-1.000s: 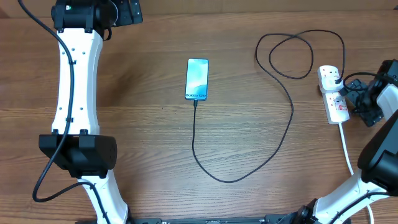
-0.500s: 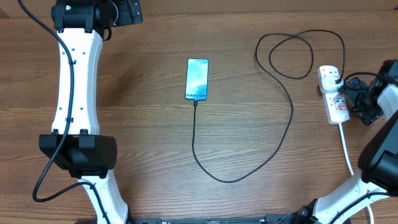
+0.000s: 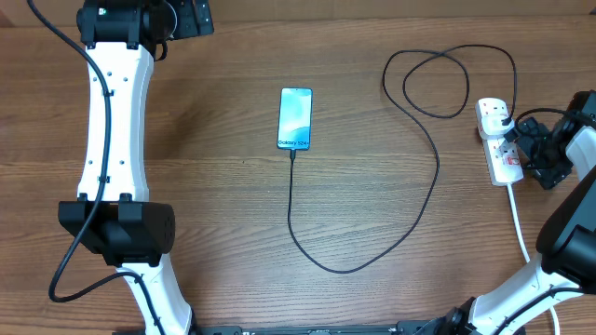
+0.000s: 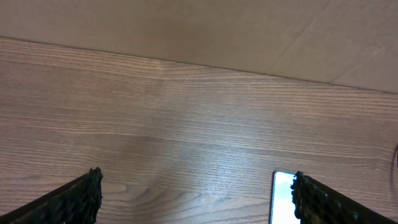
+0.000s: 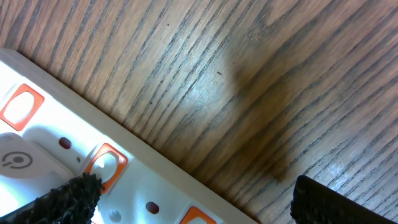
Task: Plug charger to phone and switch on socket
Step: 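Press down on the orange switch of the power strip with right gripper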
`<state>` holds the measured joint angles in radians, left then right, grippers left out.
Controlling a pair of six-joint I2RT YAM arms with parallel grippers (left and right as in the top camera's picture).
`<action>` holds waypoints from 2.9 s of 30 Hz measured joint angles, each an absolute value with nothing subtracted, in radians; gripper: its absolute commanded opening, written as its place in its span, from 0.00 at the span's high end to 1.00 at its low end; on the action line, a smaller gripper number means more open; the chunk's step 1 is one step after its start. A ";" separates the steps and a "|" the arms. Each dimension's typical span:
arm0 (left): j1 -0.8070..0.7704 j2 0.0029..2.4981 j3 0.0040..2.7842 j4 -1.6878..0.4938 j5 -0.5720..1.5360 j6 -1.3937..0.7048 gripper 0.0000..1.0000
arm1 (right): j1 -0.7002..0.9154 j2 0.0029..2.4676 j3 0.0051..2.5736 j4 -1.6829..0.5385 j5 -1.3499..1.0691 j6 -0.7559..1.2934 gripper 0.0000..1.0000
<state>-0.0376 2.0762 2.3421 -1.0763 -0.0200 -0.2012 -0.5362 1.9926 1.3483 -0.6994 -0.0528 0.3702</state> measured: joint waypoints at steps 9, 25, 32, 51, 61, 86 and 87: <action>-0.038 2.076 2.342 -1.076 -0.020 -0.201 0.00 | -0.549 1.928 1.373 -0.741 -0.007 0.422 0.00; -0.038 2.076 2.342 -1.076 -0.020 -0.201 0.00 | -0.550 2.013 1.378 -0.725 0.004 0.438 0.00; -0.038 2.076 2.342 -1.076 -0.020 -0.201 0.00 | -0.548 2.014 1.378 -0.703 -0.025 0.424 0.00; -0.038 2.076 2.342 -1.076 -0.020 -0.201 0.00 | -0.550 2.014 1.379 -0.709 -0.053 0.411 0.00; -0.038 2.076 2.342 -1.076 -0.020 -0.201 0.00 | -0.558 2.024 1.390 -0.735 -0.098 0.369 0.00; -0.038 2.076 2.342 -1.076 -0.020 -0.201 0.00 | -0.567 2.052 1.440 -0.772 -0.075 0.370 0.00; -0.038 2.076 2.342 -1.076 -0.020 -0.201 0.00 | -0.567 2.052 1.440 -0.772 -0.075 0.370 0.00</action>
